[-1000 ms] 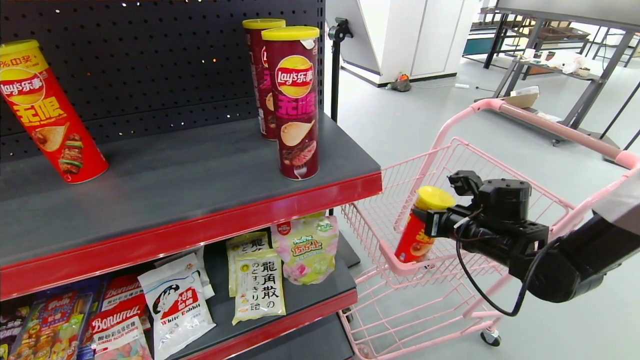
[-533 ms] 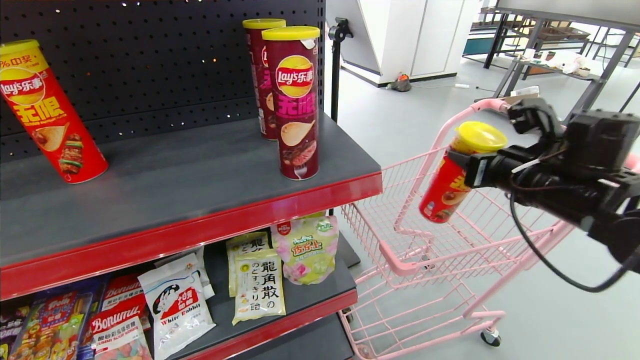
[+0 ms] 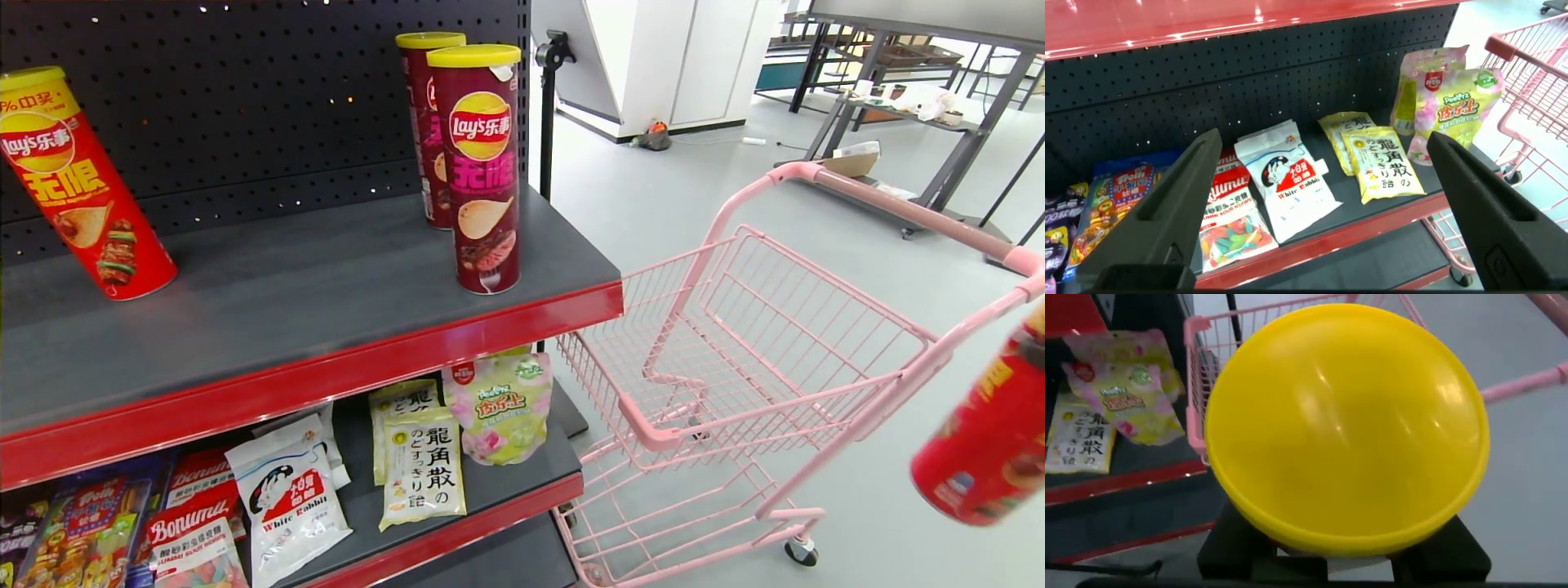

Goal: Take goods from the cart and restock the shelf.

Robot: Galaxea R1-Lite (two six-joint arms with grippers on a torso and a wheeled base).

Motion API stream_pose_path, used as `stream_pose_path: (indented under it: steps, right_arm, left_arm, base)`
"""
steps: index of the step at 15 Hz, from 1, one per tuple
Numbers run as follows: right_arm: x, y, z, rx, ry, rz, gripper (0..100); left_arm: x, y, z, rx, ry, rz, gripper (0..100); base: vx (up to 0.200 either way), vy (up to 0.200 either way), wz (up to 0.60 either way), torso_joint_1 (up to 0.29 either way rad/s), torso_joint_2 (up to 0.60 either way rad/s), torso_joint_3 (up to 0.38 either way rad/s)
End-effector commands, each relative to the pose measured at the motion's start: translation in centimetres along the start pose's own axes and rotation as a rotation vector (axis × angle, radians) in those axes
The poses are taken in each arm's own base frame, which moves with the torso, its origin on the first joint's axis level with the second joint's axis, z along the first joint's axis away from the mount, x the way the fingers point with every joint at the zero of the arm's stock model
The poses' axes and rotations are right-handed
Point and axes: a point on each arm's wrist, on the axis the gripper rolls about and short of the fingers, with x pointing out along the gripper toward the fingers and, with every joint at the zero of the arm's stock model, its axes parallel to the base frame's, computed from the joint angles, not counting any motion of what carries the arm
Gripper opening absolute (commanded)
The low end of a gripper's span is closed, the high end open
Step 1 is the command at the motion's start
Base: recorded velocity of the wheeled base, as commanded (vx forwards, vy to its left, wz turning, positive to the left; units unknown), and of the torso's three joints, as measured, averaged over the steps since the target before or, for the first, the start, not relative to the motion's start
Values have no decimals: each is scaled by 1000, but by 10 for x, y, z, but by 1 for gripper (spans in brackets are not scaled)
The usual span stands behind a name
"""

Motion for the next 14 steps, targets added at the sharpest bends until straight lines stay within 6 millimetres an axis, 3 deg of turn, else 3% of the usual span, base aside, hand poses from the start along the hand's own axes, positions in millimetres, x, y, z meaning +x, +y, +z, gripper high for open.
stream_pose_path:
  steps: [1, 5, 11, 14]
  right_arm:
    - [-62, -6, -47, 20, -50, -108, 0]
    - [-69, -4, -69, 20, -53, -113, 0]
    - [-66, -2, -83, 10, -23, -107, 0]
    - [-64, -2, -88, 8, -12, -103, 0]
  left_arm:
    - [0, 0, 0, -1, 0, 0, 100]
    - [0, 0, 0, -1, 0, 0, 100]
    - [0, 0, 0, -1, 0, 0, 100]
    - [0, 0, 0, -1, 0, 0, 100]
  base:
    - [0, 0, 0, 0, 0, 0]
    - [0, 0, 0, 0, 0, 0]
    - [0, 0, 0, 0, 0, 0]
    - [0, 0, 0, 84, -251, -165]
